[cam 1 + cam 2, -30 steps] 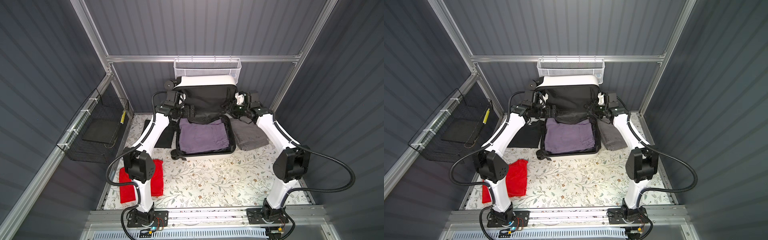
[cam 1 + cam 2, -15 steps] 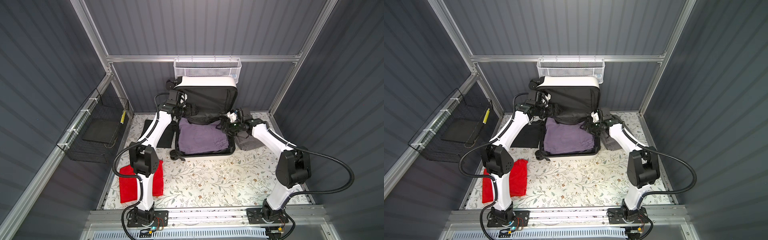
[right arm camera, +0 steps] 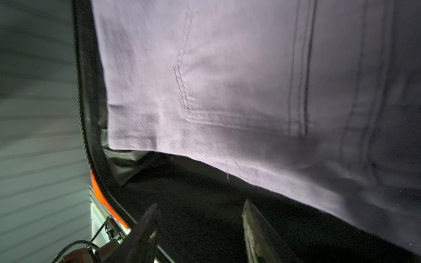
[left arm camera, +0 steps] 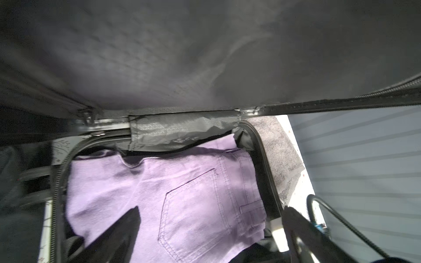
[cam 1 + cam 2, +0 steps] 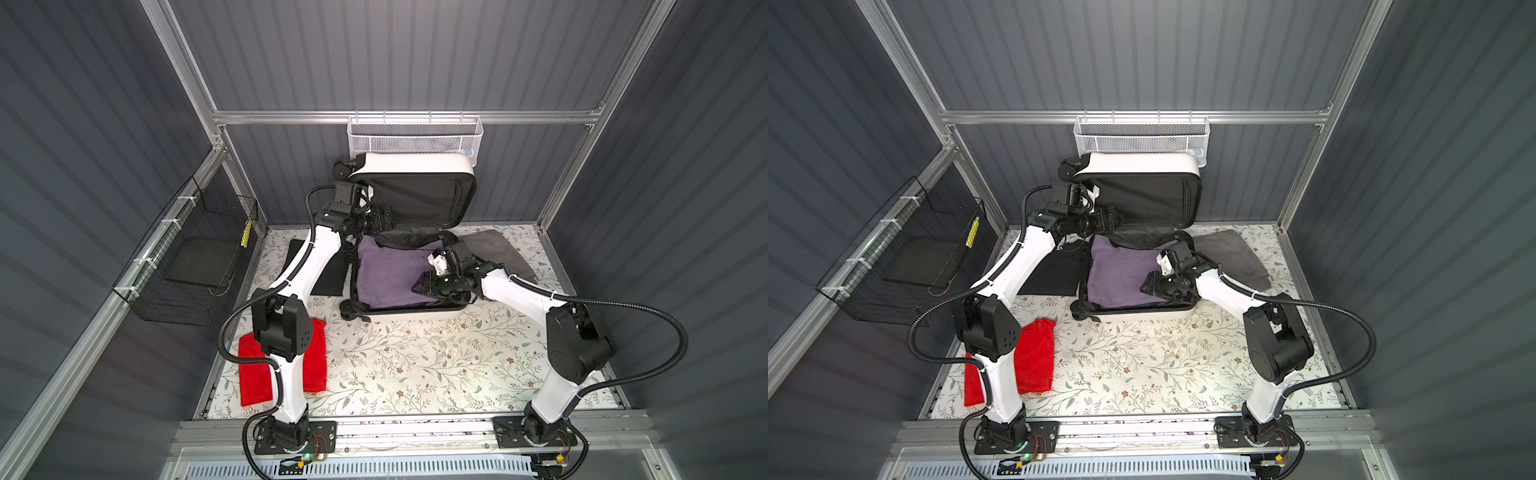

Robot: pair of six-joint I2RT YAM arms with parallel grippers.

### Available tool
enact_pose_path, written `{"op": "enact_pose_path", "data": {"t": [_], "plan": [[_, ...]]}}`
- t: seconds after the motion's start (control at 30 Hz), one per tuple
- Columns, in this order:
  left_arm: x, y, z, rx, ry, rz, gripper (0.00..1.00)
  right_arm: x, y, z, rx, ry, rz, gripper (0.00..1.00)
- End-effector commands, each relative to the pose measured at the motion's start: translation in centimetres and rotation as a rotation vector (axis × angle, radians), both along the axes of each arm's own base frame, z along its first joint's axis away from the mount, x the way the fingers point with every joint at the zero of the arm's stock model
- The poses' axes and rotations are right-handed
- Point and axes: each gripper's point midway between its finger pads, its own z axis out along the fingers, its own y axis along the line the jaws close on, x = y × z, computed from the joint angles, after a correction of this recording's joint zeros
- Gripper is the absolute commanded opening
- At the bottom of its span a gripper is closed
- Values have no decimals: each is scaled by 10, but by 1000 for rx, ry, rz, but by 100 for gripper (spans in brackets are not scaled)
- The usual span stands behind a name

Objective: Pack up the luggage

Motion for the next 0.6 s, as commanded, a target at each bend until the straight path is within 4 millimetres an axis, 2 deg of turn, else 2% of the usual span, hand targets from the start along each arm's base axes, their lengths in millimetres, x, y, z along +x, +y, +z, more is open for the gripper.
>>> {"op": "enact_pose_path", "data": {"t": [0.0,0.17,0.3,0.43,0.57], "plan": [[-12,-7,15,-27,-17,-26,100,-21,2,-13,-26,20,47,59],[-15,-11,14,-31,-18,-33,100,-55,-4,-34,-38,86,72,59],[-17,-13,16,-32,-21,-37,100,-72,-13,-43,-43,104,65,58],[-17,-16,20,-39,-32,-39,100,-76,-16,-47,-46,106,61,59],[-15,-16,20,-35,-33,-37,100,-66,-13,-39,-53,89,66,61]]}}
